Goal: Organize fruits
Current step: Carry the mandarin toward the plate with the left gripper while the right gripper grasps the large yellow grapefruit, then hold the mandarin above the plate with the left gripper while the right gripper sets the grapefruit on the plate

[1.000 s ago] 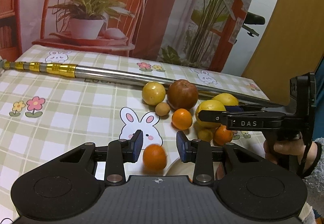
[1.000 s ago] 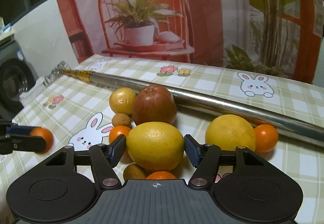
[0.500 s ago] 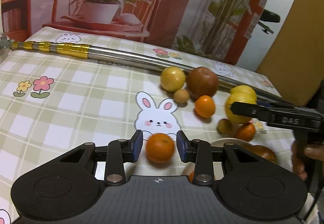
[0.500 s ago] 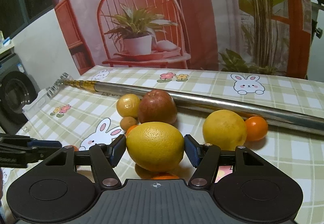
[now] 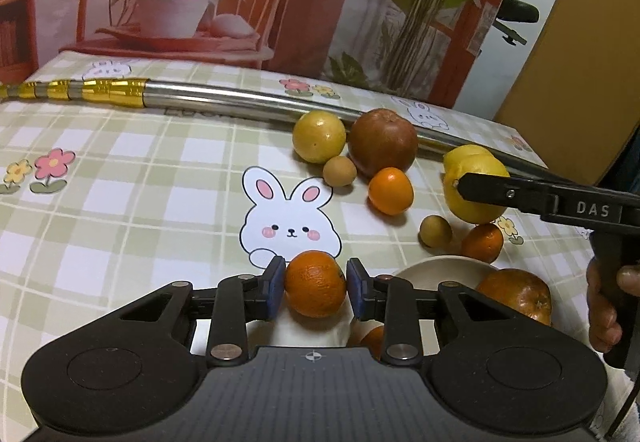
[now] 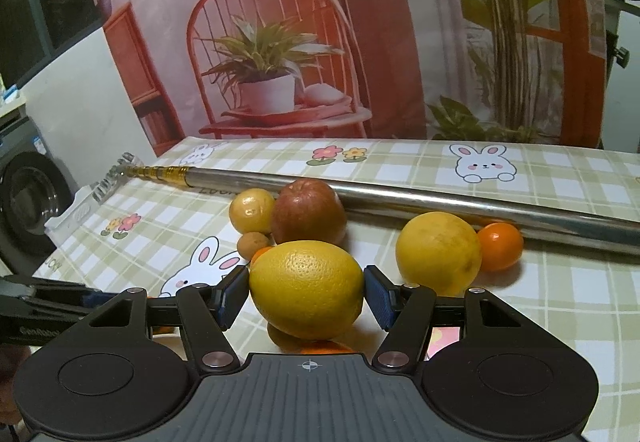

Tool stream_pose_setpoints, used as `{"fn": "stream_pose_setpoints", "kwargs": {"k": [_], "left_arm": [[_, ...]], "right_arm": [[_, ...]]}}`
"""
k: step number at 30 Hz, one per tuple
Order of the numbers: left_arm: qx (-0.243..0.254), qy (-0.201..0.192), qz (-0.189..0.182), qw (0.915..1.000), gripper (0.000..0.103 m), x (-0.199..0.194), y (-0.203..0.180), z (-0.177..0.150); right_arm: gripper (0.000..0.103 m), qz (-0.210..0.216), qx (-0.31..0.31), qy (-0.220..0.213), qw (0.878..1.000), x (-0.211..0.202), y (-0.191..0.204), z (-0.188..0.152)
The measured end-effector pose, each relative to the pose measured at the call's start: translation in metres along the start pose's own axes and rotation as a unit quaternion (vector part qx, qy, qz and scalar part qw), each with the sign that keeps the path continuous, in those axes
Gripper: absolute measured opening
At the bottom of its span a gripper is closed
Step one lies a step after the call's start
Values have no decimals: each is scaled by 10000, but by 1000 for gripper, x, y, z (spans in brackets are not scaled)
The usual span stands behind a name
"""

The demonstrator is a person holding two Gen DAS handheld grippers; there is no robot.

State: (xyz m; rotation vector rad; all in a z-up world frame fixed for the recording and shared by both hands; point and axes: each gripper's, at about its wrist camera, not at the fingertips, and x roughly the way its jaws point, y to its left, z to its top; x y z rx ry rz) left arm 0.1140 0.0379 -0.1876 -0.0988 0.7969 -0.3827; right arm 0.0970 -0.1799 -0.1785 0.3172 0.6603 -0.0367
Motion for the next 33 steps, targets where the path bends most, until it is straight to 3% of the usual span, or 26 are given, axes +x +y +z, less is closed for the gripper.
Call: {"fn": "stream_pose_setpoints", "kwargs": {"k": [13,33], "left_arm": [[306,-193,-576,9977,34,-28,-31,3],[536,64,-721,9959,35,-70,-52,-46]], "right_arm": [[58,113,181,-333,9992,-37,10,-1],[58,227,378,-548,9975,-106,42,-44]]}}
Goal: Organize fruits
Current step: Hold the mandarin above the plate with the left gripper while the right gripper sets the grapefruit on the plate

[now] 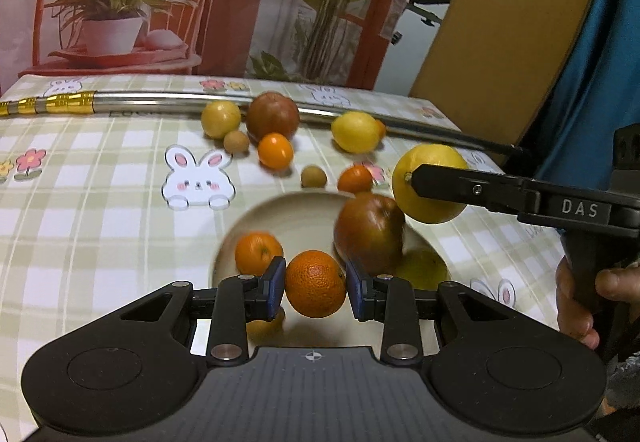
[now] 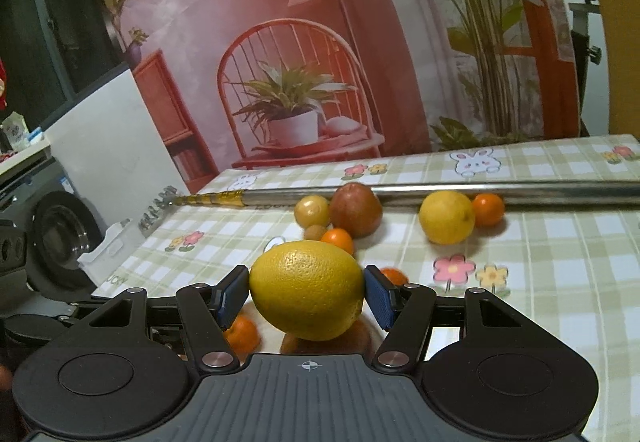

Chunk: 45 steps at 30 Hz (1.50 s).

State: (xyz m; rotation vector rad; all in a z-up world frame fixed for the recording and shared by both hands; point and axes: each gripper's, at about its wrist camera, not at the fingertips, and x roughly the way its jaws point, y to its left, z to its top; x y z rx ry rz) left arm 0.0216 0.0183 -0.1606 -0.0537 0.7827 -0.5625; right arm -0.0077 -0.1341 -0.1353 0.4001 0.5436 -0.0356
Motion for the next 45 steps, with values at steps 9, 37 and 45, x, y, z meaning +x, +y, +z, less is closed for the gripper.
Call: {"fn": "stream_pose_setpoints", "kwargs": {"k": [9,37,45], "left_arm": [[-83,303,153,9994,35,2,1,-23],[-118,165,494,9986,35,16,14,-19],[2,144,559,9983,35,22,15,-15]], "right_arm": [[58,84,-85,114,9999,-31,22,-30],[58,-364,-511,923,9938,-20,30,-75],[58,-518,-698,926,9919,-13,29,-70]]}}
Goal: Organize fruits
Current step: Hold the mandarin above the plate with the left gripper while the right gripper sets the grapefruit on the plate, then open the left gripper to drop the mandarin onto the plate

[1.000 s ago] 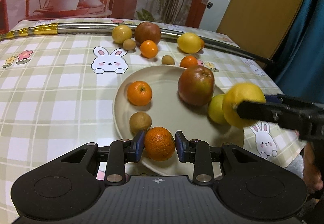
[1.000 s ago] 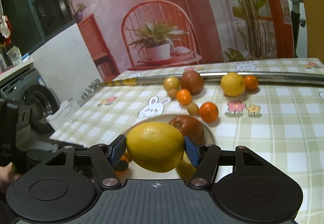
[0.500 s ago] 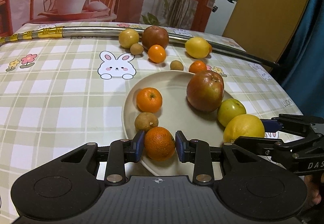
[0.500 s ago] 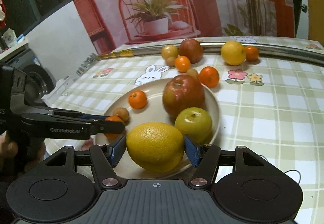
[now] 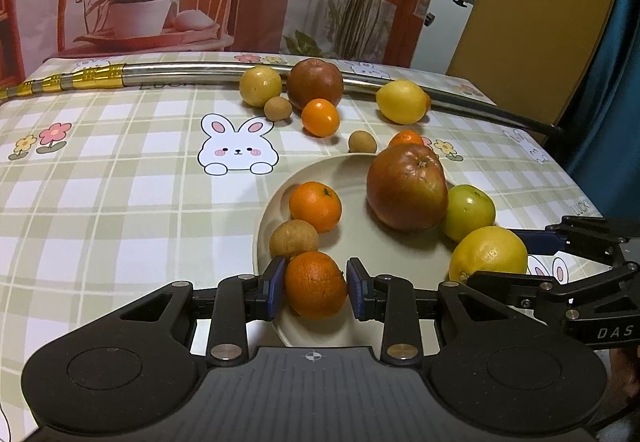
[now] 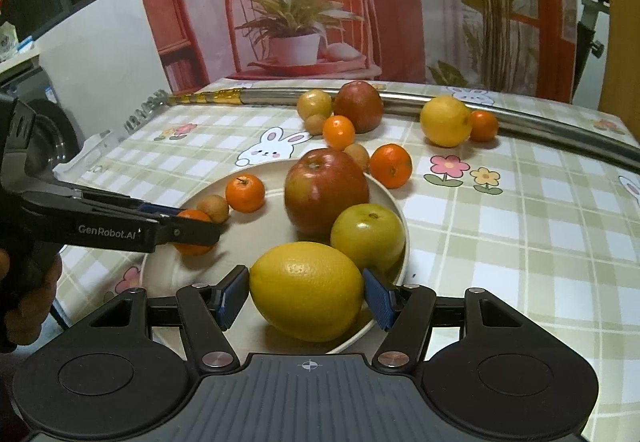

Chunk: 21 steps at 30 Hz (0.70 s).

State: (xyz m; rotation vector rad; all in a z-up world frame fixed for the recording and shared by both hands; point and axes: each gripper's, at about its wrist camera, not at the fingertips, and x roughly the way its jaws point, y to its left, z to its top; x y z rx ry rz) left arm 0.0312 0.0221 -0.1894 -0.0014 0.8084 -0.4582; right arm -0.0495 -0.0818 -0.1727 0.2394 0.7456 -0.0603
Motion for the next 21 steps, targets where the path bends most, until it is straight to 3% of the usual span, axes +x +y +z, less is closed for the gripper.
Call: {"fn": "stream_pose_setpoints", "kwargs": {"k": [15,21], "left_arm": [[6,-103,44,9999,35,6,1,7],[-187,-168,-55,9997,40,2,5,4]], "right_arm": [[58,-244,-504,-99,9984,15,3,12],[59,-233,-437,-104,9987,16,2,12]]}}
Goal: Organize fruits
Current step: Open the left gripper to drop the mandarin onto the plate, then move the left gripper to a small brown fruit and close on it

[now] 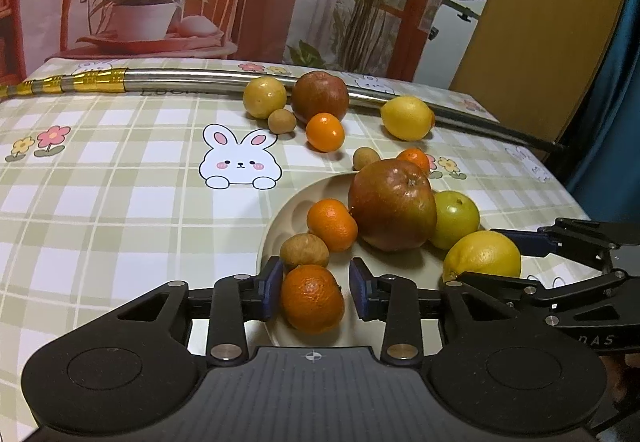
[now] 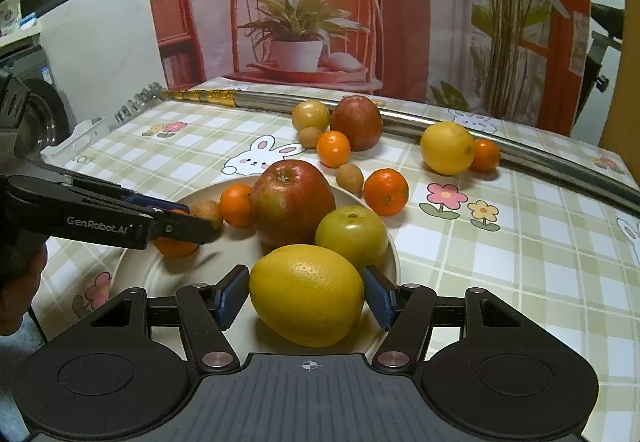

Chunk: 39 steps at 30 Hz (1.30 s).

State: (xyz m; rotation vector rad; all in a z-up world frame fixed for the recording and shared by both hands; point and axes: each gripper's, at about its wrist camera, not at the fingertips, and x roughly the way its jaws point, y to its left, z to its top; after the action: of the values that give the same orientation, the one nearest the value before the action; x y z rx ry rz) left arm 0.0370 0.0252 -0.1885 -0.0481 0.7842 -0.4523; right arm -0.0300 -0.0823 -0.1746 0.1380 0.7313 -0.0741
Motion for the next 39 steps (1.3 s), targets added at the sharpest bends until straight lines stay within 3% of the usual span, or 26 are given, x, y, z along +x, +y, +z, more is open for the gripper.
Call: {"fn": "stream_pose_setpoints", "kwargs": {"k": [9,22,39], "left_arm": [[-186,-196,-46,9996,49,-16,-4,-10],[-142,-499,171,9985,50,-38,-12,-22],[-514,-684,429,9954,54,-53,7,-13]], "right_arm": [[59,-40,186,-153,9997,-8,-4,-2],[59,-11,613,-550,9966,-28,-10,-9],[59,-144,907,-911,9916,-41,-19,-4]]}}
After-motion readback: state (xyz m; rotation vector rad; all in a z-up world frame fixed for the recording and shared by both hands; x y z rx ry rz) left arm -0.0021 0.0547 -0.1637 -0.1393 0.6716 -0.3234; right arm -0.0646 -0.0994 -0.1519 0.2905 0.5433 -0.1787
